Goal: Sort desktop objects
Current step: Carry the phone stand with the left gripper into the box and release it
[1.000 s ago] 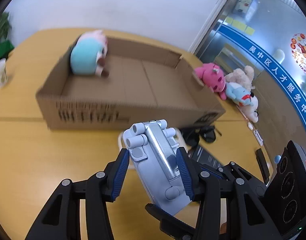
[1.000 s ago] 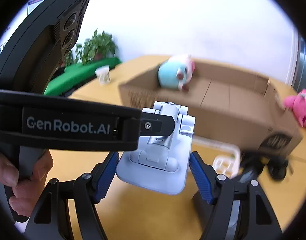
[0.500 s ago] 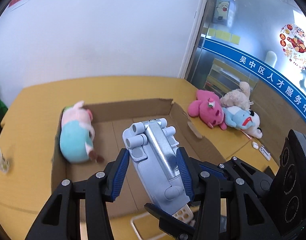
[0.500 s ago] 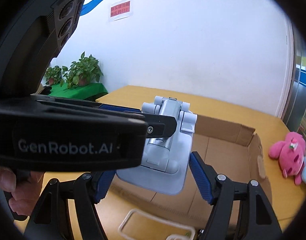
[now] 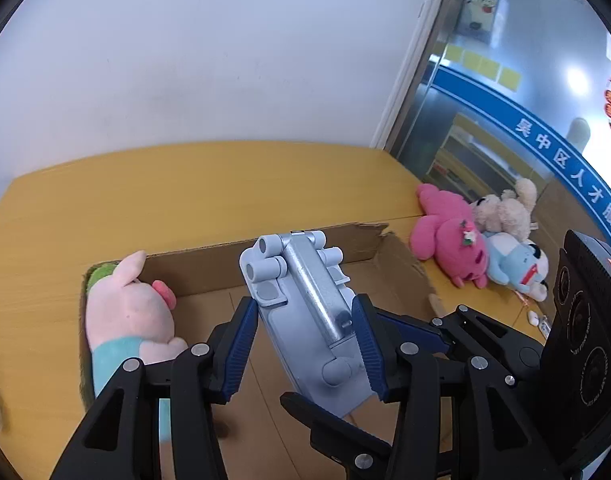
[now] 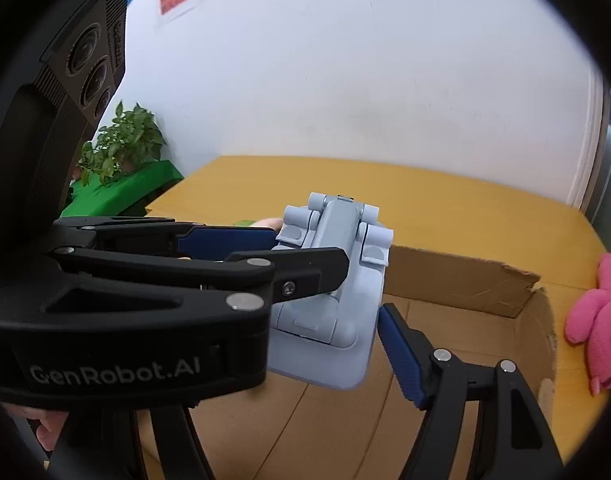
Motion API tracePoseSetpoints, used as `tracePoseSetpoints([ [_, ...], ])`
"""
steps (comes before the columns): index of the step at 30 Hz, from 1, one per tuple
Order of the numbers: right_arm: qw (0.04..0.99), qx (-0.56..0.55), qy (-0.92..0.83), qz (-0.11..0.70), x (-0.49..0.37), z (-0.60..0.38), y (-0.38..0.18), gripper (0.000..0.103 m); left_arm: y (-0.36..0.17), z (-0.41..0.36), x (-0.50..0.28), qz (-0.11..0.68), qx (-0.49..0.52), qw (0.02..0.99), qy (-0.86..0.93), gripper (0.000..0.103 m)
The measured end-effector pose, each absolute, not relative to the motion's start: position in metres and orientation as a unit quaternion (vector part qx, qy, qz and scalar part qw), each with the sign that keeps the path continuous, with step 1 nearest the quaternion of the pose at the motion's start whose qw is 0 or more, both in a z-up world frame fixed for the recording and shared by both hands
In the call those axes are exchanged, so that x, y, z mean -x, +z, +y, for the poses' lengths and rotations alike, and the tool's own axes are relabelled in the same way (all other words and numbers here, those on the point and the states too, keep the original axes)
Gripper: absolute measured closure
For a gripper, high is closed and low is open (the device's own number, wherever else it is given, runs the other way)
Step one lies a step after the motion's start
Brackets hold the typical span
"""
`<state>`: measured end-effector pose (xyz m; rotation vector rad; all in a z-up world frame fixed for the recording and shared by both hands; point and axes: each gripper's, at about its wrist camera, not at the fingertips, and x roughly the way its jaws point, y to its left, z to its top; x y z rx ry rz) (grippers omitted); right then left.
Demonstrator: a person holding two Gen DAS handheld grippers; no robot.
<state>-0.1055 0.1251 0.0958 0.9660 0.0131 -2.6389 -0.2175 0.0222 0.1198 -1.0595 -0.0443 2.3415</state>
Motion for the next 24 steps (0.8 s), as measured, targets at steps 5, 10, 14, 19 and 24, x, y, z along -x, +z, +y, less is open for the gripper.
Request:
tracePoseSetpoints([
  [5, 0.16, -0.384, -0.909, -0.014, 0.157, 0.133, 0.057, 0.031, 0.079, 0.033, 0.265, -0.018, 0.436, 0.272, 0.858, 0.056],
  [10, 0.162, -0.428, -0.888, -0.04, 0.188, 0.141, 0.021, 0.031, 0.04, 0.043, 0.296, -0.019, 0.48, 0.255, 0.839, 0.056],
  [14, 0.151, -0.453, -0.878, -0.045, 0.199, 0.143, -0.001, 0.031, 0.013, 0.052, 0.311, -0.014, 0.509, 0.246, 0.825, 0.056],
  [19, 0.138, -0.488, -0.86, -0.062, 0.207, 0.148, -0.022, 0.031, -0.011, 0.062, 0.323, -0.009, 0.541, 0.245, 0.804, 0.055],
  [24, 0.134, -0.503, -0.852, -0.057, 0.205, 0.145, -0.032, 0.033, -0.028, 0.067, 0.326, 0.007, 0.563, 0.228, 0.794, 0.056],
])
